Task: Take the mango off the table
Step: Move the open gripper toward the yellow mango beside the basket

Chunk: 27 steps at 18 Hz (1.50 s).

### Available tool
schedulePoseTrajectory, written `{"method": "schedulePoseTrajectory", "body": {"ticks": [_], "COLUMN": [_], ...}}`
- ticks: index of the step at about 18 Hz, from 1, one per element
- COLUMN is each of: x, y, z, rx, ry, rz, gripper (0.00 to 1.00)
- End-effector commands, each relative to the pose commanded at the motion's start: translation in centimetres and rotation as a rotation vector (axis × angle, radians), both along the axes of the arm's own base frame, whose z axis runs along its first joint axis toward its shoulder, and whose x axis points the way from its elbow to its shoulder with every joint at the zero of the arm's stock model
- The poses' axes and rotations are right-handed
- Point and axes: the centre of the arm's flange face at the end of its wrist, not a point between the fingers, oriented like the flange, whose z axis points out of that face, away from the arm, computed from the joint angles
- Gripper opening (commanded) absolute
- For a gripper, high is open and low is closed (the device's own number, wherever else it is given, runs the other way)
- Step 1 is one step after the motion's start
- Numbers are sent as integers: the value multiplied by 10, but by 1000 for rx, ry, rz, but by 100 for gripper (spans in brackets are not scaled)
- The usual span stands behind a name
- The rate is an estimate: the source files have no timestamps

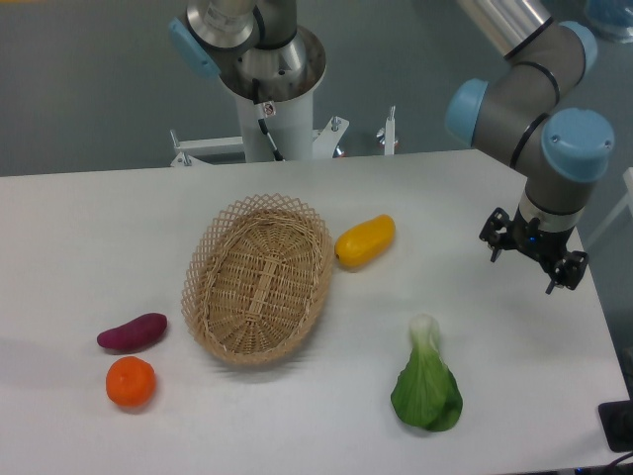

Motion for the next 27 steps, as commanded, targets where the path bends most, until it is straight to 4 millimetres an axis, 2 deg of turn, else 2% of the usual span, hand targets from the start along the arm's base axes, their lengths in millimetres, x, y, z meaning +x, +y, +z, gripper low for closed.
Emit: {"method": "schedulePoseTrajectory", "body": {"ticks": [12,15,19,22,24,27], "x": [1,10,23,36,42,45], "y": [2,1,-2,-3,5,7], "z": [-2,-11,-10,-20,-22,-23], "rx": [7,11,4,-18,-17,-20], "ry": [-4,-24,-33,-54,-56,-63], "rz": [10,12,17,12,-3,-8], "gripper": [100,100,100,100,100,100]}}
